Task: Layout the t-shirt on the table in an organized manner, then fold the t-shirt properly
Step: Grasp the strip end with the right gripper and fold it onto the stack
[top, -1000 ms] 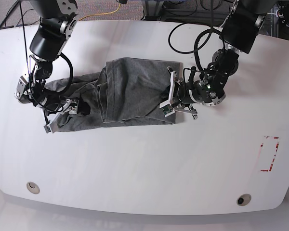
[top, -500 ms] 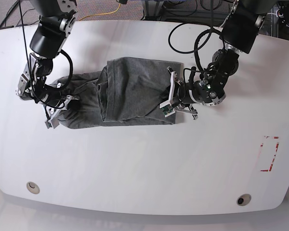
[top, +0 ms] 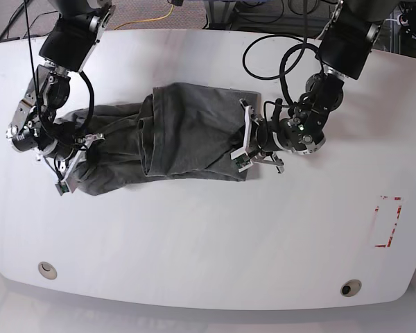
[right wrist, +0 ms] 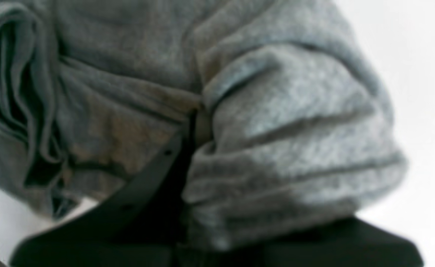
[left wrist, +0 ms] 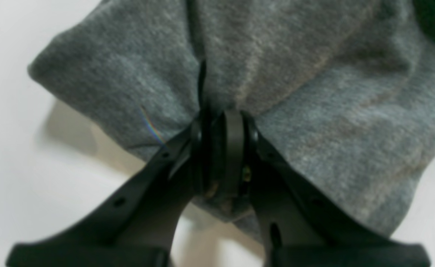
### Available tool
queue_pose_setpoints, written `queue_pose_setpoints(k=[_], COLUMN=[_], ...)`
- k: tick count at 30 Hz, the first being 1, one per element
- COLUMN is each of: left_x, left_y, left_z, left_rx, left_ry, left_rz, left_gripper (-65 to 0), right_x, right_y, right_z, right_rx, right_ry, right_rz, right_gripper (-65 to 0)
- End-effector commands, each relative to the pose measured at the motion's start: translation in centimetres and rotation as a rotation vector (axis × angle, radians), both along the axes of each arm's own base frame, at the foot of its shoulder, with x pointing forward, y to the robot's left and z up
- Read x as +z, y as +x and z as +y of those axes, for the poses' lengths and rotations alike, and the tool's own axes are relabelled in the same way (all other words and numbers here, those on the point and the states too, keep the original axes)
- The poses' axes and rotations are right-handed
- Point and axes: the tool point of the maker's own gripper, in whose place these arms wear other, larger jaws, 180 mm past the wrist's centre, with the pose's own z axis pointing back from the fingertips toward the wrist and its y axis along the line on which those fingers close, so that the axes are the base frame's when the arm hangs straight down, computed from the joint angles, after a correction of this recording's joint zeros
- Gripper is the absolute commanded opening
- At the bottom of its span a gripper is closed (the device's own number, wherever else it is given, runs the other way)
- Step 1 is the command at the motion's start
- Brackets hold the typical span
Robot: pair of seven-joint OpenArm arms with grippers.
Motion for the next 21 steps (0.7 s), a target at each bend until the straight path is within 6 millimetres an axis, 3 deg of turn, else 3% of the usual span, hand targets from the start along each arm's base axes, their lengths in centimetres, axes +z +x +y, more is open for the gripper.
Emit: queue_pose_setpoints(k=[1,9,21], left_x=[-2.6,-2.6,-2.6], left_y=[-1.2,-1.2,-1.2], left_z=[3.6,3.5,3.4], left_rx=[0.006,0.006,0.004], left_ry=[0.196,0.194,0.193], left_rz=[0.059,0.059,0.056], left_gripper=[-60.4,-60.4,-60.4], right_x=[3.0,6.2,4.8], right_y=[0.4,-0.3,-0.3], right_z=[-0.6,2.1,9.2], right_rx=[-0.005,0.04,0.214], right_ry=[-0.074,-0.129,-0.067], right_rz=[-0.078,-0.176,-0.154], right_gripper=[-65.0,-65.0,-65.0])
